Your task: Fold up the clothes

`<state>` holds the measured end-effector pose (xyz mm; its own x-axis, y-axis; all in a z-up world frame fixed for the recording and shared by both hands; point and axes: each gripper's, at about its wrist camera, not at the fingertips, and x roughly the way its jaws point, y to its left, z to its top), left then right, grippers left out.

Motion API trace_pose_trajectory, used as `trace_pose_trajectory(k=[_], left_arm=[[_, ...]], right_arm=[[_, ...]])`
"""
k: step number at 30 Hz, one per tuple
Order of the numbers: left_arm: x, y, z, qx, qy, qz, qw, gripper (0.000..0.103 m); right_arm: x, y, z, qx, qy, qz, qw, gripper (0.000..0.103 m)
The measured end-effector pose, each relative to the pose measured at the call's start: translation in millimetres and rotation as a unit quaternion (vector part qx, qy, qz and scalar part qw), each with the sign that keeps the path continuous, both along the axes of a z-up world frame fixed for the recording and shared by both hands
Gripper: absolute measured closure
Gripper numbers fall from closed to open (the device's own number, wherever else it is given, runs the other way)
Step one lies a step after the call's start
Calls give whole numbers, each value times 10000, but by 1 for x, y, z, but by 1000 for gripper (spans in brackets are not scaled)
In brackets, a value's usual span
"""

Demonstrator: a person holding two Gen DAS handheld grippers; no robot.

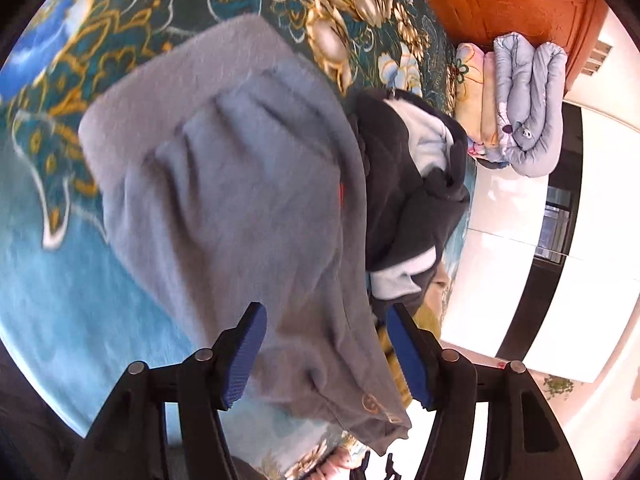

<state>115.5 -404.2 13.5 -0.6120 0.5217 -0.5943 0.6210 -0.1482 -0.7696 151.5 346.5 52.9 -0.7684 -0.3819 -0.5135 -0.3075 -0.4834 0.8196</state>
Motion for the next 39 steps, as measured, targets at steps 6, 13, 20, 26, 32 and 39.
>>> trace_pose_trajectory(k=[6,13,20,26,32,39], left_arm=[[5,14,13,-144,13,-113,9998,37],[7,23,15,-228,-57,-238,9994,37],[14,24,3,-157,-258,-178,9994,37],[31,5,-9,-119,-363,244,9990,37],[48,-31,-24,-530,-640,795,9934,37],[51,-69,-51,-728,-938,1235,9852,30]], right_arm=[[-18,-9,14,692,80,226,9973,94],[-32,4,14,1494,-10,324,9882,93],[-40,20,-12,1390,-258,56,9899,60],[-45,30,-30,569,68,-135,9983,59],[-43,20,-15,57,208,-153,9996,91],[-39,9,31,25,593,-88,9982,92]])
